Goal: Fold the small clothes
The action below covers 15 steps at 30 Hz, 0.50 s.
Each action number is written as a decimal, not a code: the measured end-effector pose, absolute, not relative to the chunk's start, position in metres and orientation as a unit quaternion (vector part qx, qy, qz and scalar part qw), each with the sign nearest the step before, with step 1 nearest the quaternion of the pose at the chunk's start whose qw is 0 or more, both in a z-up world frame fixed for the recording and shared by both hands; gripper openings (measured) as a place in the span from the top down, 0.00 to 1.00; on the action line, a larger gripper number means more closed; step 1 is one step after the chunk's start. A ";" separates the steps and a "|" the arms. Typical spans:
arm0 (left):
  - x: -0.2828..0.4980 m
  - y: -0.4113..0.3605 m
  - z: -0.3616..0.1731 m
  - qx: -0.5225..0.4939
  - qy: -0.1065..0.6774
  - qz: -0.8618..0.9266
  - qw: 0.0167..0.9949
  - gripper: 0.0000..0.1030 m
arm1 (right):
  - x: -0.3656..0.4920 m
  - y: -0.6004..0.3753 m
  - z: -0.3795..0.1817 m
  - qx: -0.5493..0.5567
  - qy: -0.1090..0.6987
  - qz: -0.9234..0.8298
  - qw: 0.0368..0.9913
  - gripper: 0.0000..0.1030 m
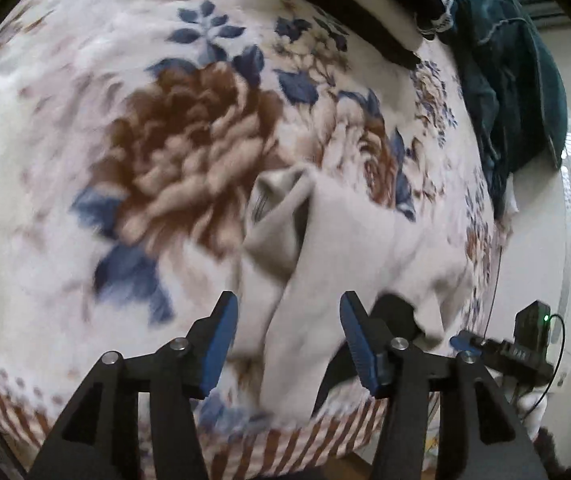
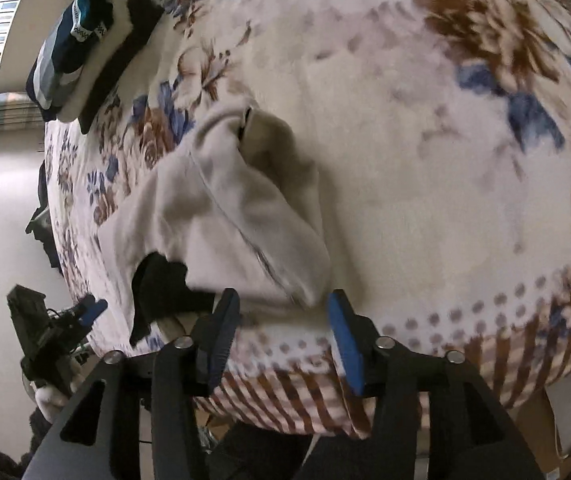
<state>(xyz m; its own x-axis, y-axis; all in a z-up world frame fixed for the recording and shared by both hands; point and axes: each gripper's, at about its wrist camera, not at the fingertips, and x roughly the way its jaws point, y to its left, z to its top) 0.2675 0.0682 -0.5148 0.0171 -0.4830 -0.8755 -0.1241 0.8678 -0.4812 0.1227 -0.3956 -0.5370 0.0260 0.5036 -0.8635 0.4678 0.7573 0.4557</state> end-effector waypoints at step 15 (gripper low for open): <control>0.282 0.057 -0.524 -0.181 0.712 -0.140 0.664 0.51 | 0.112 -0.403 -0.551 0.369 0.715 -0.047 0.592 0.70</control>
<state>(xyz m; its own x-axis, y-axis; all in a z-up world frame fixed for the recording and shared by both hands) 0.2825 0.0566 -0.5236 -0.0523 -0.4444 -0.8943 -0.0722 0.8949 -0.4404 0.1125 -0.4031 -0.5515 -0.0263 0.4724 -0.8810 0.5829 0.7232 0.3704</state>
